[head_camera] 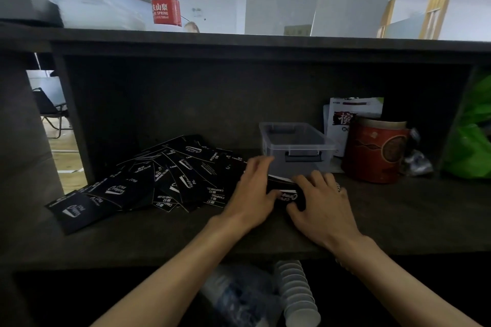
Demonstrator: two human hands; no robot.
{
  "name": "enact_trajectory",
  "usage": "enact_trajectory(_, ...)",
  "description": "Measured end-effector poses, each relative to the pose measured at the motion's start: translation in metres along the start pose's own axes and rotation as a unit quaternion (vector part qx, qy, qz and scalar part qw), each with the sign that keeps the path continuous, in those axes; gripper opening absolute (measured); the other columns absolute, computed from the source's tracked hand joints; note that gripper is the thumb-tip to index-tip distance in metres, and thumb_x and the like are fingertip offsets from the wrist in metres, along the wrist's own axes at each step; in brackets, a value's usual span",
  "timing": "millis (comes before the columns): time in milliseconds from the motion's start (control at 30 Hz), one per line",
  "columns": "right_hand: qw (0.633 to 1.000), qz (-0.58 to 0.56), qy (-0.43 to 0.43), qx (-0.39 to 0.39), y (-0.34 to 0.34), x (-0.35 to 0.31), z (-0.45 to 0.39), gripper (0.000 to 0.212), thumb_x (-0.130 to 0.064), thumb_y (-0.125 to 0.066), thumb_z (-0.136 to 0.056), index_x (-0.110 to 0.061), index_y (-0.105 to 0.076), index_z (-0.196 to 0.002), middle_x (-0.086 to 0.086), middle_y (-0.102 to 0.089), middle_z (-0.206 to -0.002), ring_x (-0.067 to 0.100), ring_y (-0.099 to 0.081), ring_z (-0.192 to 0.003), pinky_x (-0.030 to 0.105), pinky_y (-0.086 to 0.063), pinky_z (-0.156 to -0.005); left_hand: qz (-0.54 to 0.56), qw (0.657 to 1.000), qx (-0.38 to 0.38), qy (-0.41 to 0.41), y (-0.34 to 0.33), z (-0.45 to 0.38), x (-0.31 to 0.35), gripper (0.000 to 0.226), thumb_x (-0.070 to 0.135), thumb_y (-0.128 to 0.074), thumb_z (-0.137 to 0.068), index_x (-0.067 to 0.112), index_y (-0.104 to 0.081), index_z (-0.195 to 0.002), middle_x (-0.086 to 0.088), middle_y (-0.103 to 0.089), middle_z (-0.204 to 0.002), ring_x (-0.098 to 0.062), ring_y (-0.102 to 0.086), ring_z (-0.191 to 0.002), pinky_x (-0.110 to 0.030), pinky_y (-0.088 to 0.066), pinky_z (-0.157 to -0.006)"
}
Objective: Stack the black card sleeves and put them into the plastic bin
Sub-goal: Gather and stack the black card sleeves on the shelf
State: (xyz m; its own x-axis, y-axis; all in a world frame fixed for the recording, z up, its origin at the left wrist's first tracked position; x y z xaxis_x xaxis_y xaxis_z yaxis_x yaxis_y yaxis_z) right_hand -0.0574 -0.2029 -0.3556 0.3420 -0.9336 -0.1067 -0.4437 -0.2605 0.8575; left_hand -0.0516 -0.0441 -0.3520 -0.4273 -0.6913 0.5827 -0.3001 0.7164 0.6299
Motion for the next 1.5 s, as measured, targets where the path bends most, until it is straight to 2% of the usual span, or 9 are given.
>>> enact_trajectory(167, 1.000, 0.027, -0.005, -0.009, 0.002, 0.003, -0.006, 0.053, -0.059, -0.044, -0.086, -0.037, -0.047, -0.134, -0.007, -0.049, -0.124, 0.023, -0.032, -0.122, 0.051, -0.039, -0.091, 0.033, 0.999, -0.003, -0.008, -0.009, 0.000, -0.002, 0.071, 0.004, -0.057, -0.093, 0.028, -0.024, -0.150, 0.007, -0.028, -0.153, -0.011, -0.034, -0.139, -0.026, -0.031, -0.114)
enact_trajectory(400, 0.997, 0.065, 0.013, 0.041, -0.003, -0.003, 0.001, 0.048, -0.051, -0.043, -0.088, -0.026, -0.053, -0.128, -0.002, -0.060, -0.115, 0.022, -0.050, -0.117, 0.057, -0.028, -0.107, 0.119, 0.993, 0.008, 0.015, 0.009, -0.007, -0.010, 0.041, 0.006, -0.045, -0.099, 0.023, -0.047, -0.135, 0.003, -0.054, -0.138, -0.005, -0.051, -0.126, -0.022, -0.043, -0.104)
enact_trajectory(500, 0.999, 0.045, 0.015, 0.017, -0.005, 0.000, 0.000, 0.049, -0.052, -0.036, -0.091, -0.029, -0.040, -0.134, -0.004, -0.050, -0.121, 0.019, -0.044, -0.114, 0.049, -0.040, -0.095, -0.183, 0.976, 0.095, 0.073, 0.031, -0.021, -0.023, 0.026, 0.029, -0.052, -0.098, 0.019, -0.059, -0.121, -0.007, -0.060, -0.122, -0.021, -0.058, -0.111, -0.038, -0.047, -0.097)
enact_trajectory(567, 0.999, 0.040, 0.014, 0.015, -0.006, 0.001, 0.000, 0.047, -0.052, -0.037, -0.092, -0.030, -0.038, -0.134, -0.004, -0.047, -0.122, 0.018, -0.042, -0.114, 0.047, -0.042, -0.092, -0.353, 0.923, 0.034, 0.148, 0.033, -0.026, -0.033, 0.045, 0.052, -0.056, -0.091, 0.017, -0.061, -0.118, -0.013, -0.054, -0.128, -0.029, -0.050, -0.119, -0.044, -0.038, -0.101)
enact_trajectory(633, 0.999, 0.032, 0.009, 0.013, -0.005, 0.001, 0.000, 0.046, -0.052, -0.039, -0.093, -0.031, -0.039, -0.134, -0.003, -0.047, -0.123, 0.018, -0.042, -0.115, 0.047, -0.043, -0.092, -0.386, 0.901, -0.028, 0.196, 0.028, -0.030, -0.037, 0.058, 0.063, -0.061, -0.083, 0.017, -0.061, -0.119, -0.015, -0.049, -0.134, -0.033, -0.043, -0.126, -0.047, -0.032, -0.106)
enact_trajectory(1167, 1.000, 0.025, 0.001, 0.003, -0.001, -0.001, 0.001, 0.047, -0.053, -0.041, -0.094, -0.033, -0.036, -0.136, -0.005, -0.046, -0.126, 0.016, -0.040, -0.117, 0.044, -0.042, -0.096, -0.266, 0.902, -0.091, 0.328, 0.034, -0.037, -0.033, 0.073, 0.038, -0.079, -0.079, 0.011, -0.045, -0.138, -0.018, -0.041, -0.143, -0.036, -0.040, -0.131, -0.048, -0.035, -0.108)
enact_trajectory(1267, 1.000, 0.023, 0.002, 0.005, -0.002, 0.000, 0.001, 0.047, -0.053, -0.042, -0.094, -0.034, -0.036, -0.136, -0.006, -0.046, -0.124, 0.015, -0.040, -0.116, 0.044, -0.042, -0.095, -0.179, 0.938, -0.036, 0.294, 0.034, -0.032, -0.031, 0.065, 0.024, -0.075, -0.082, 0.007, -0.043, -0.135, -0.014, -0.052, -0.131, -0.033, -0.051, -0.122, -0.046, -0.044, -0.103)
enact_trajectory(1367, 1.000, 0.017, 0.001, 0.008, -0.003, 0.001, 0.001, 0.047, -0.054, -0.043, -0.092, -0.035, -0.037, -0.135, -0.006, -0.046, -0.124, 0.015, -0.041, -0.115, 0.043, -0.043, -0.094, -0.065, 0.974, 0.080, 0.201, 0.052, -0.025, -0.027, 0.025, 0.013, -0.066, -0.087, 0.019, -0.055, -0.109, -0.001, -0.062, -0.100, -0.023, -0.062, -0.099, -0.028, -0.051, -0.078)
enact_trajectory(1500, 1.000, 0.020, -0.002, 0.003, -0.004, 0.001, 0.001, 0.048, -0.055, -0.042, -0.092, -0.034, -0.037, -0.135, -0.005, -0.046, -0.127, 0.016, -0.040, -0.118, 0.044, -0.042, -0.094, 0.118, 0.972, 0.192, 0.060, 0.099, -0.008, -0.020, 0.029, 0.008, -0.067, -0.089, 0.035, -0.062, -0.097, 0.008, -0.069, -0.094, -0.004, -0.066, -0.086, -0.009, -0.046, -0.064)
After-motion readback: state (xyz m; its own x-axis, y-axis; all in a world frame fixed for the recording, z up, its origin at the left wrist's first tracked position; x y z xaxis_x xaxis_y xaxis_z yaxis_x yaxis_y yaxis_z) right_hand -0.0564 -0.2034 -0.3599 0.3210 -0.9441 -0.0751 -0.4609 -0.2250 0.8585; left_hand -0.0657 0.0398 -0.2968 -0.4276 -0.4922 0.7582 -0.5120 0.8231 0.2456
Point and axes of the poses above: each hand's wrist, its own z-axis away from the middle knuckle, its own y-axis out of the back of the hand, x = y × z, the point moved 3 cm from there along -z, towards the middle knuckle
